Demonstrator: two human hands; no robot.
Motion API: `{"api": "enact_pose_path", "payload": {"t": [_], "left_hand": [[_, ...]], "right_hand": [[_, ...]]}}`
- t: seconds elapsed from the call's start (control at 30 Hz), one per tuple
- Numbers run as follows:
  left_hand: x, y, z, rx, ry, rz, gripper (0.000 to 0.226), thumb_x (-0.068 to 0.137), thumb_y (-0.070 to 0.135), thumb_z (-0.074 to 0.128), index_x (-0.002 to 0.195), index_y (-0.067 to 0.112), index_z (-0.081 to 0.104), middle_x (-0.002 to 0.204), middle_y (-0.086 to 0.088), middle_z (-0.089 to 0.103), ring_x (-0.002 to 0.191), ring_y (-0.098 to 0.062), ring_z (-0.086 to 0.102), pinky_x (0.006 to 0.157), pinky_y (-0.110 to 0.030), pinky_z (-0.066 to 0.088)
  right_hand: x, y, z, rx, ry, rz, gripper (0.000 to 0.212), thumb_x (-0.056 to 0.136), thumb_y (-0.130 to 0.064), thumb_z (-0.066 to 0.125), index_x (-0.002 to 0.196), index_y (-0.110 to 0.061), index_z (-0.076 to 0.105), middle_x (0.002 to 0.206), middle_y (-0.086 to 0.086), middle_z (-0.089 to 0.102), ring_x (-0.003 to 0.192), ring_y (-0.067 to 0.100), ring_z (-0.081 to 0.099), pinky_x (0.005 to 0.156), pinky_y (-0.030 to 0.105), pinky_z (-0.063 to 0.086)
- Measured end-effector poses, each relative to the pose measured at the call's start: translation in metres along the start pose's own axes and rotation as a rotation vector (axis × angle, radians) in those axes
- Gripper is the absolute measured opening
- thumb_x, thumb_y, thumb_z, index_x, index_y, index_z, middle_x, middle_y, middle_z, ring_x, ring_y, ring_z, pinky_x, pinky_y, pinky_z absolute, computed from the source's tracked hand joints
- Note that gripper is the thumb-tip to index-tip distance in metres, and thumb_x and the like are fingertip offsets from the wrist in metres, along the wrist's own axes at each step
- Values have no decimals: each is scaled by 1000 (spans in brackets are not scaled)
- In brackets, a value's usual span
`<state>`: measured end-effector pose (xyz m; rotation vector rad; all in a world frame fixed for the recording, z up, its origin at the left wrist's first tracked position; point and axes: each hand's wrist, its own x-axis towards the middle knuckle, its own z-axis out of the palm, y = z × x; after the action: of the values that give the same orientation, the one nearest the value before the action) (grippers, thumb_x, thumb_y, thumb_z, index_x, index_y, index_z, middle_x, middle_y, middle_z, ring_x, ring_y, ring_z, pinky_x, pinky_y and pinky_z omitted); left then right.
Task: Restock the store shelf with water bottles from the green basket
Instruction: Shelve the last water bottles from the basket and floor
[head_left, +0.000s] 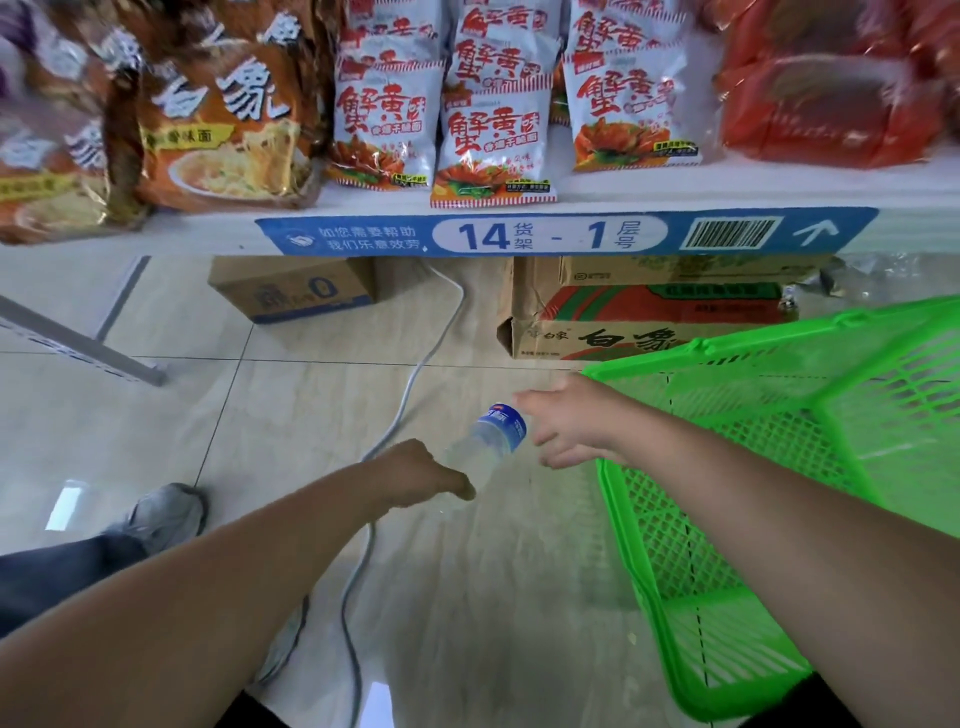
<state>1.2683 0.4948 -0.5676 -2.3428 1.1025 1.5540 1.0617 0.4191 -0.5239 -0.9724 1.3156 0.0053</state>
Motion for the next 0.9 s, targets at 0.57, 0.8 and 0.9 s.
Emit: {"api": "enact_pose_path", "payload": {"t": [0.57,0.8,0.9], "left_hand": [[-68,9,-10,65,213,284,82,43,69,79,110,31,49,98,10,66,88,-12,69,82,-42,60],[-103,42,-25,-53,117,550,28,84,38,80,106,31,66,87,18,70,73,19,61,66,-5,46],[-127,62,-46,-35,96,632,26,87,35,79,108,35,65,88,18,69,71,24,57,64,0,41]], "right_hand": [[3,-21,27,713,122,-190,33,91,-47,69,111,-21,67,95,5,71,83,28,72,82,55,61],[-45,-43,23,475,138,-475,31,90,-43,69,116,-27,70,105,-4,77,98,20,74,90,51,57],[-78,-65,10,425,155,-554,30,87,-45,69,111,-27,71,102,-4,78,94,17,75,80,45,61]]}}
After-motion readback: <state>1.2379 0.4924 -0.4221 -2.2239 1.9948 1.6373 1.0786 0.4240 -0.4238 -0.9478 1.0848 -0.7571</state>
